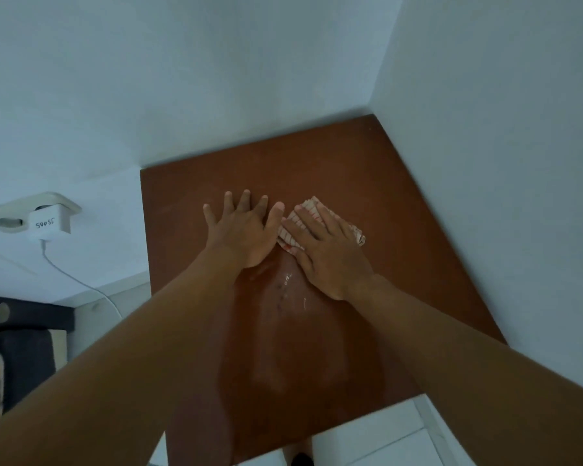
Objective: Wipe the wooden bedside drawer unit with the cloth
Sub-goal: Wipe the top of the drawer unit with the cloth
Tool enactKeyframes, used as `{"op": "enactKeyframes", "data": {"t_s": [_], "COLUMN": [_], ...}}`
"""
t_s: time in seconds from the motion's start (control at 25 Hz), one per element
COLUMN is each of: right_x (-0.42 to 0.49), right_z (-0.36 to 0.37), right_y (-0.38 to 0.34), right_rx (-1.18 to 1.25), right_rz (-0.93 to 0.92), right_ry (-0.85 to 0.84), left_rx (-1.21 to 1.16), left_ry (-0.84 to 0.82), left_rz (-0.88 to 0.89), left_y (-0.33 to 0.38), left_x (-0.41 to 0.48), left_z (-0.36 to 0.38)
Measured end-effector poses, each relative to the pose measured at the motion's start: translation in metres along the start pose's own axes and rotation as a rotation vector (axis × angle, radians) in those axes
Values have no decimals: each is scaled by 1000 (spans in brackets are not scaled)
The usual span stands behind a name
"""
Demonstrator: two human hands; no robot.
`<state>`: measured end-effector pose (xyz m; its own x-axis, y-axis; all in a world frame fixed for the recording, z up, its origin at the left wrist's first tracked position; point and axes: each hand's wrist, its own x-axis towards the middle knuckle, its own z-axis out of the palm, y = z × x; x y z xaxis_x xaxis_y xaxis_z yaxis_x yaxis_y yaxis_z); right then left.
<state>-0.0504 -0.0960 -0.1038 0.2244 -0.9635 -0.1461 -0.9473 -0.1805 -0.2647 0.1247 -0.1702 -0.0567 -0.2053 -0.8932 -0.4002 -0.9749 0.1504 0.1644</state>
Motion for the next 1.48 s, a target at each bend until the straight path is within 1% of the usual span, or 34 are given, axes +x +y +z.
{"op": "enactKeyframes", "data": {"t_s": [0.12, 0.32, 0.4, 0.6, 0.64, 0.68, 0.8, 0.84, 0.88, 0.96, 1.04, 1.12, 1.2, 1.32, 1.48], "right_x": [-50, -138, -172, -253, -271, -288, -341, -352, -355, -342, -306, -258, -203, -114, 4], "right_z": [8, 19, 24, 28, 28, 27, 30, 28, 25, 14, -6, -31, -48, -61, -65], "right_y": [-6, -18, -22, -16, -9, -3, 26, 32, 36, 42, 39, 28, 12, -22, -62], "right_rx": [28, 26, -2, 32, 11, -9, 34, 70, 85, 99, 197, 272, 290, 311, 319], "right_rz": [3, 49, 49, 2, -20, -29, -3, 2, 8, -53, -115, -96, -82, -90, -95], "right_ry": [-6, -23, 12, 135, 129, 88, -103, -86, -27, 114, 225, 294, 362, 351, 305], "left_rx": [-20, -67, -112, -192, -198, -205, -216, -213, -210, -205, -212, -224, -237, -248, -280], "left_ry": [13, -11, -9, -15, -7, 1, 27, 39, 51, 61, 62, 76, 115, 171, 172], "left_rz": [36, 12, 15, 60, 64, 67, 73, 73, 73, 75, 62, 47, 38, 17, -7], "left_y": [16, 31, 33, 42, 43, 42, 40, 38, 35, 30, 25, 17, 5, -19, -55], "left_x": [-48, -115, -142, -200, -208, -214, -223, -222, -221, -217, -210, -199, -184, -151, -98], "left_z": [28, 52, 59, 84, 87, 90, 90, 89, 87, 81, 72, 61, 48, 26, 2]}}
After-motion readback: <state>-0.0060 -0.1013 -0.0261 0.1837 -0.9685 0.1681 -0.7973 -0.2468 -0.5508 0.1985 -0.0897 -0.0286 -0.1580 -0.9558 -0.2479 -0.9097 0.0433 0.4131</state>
